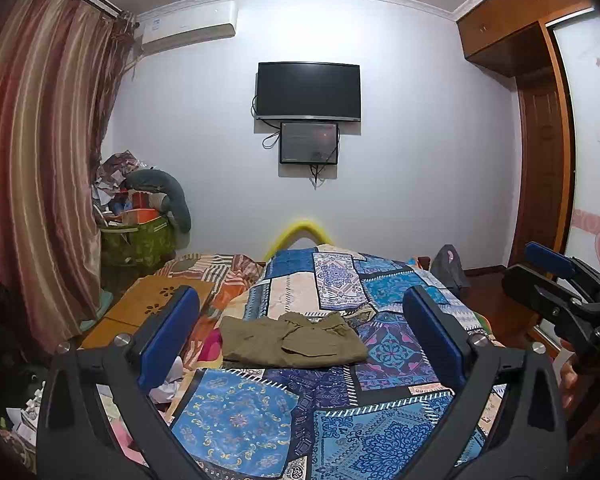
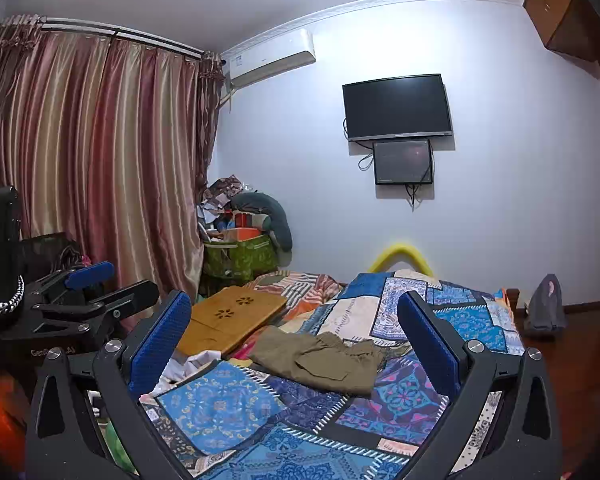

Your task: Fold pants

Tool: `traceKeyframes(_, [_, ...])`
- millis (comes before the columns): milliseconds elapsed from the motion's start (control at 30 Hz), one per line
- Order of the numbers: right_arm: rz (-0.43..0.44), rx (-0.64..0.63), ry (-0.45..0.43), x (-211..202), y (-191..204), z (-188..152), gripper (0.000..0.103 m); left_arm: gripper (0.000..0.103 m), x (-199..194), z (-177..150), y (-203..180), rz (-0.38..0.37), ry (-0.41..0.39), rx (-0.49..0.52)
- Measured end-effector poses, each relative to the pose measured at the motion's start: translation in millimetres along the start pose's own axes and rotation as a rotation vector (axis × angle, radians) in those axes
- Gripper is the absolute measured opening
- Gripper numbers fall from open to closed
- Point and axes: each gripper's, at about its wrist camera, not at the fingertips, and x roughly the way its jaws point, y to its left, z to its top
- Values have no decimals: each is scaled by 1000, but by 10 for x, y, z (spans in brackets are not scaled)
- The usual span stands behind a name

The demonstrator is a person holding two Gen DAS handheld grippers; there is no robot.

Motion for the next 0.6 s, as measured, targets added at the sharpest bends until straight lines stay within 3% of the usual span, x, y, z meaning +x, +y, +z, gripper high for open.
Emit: traceKeyframes(600, [-10, 4, 2, 10, 9, 15, 103, 103, -4, -3, -15, -22, 10, 3])
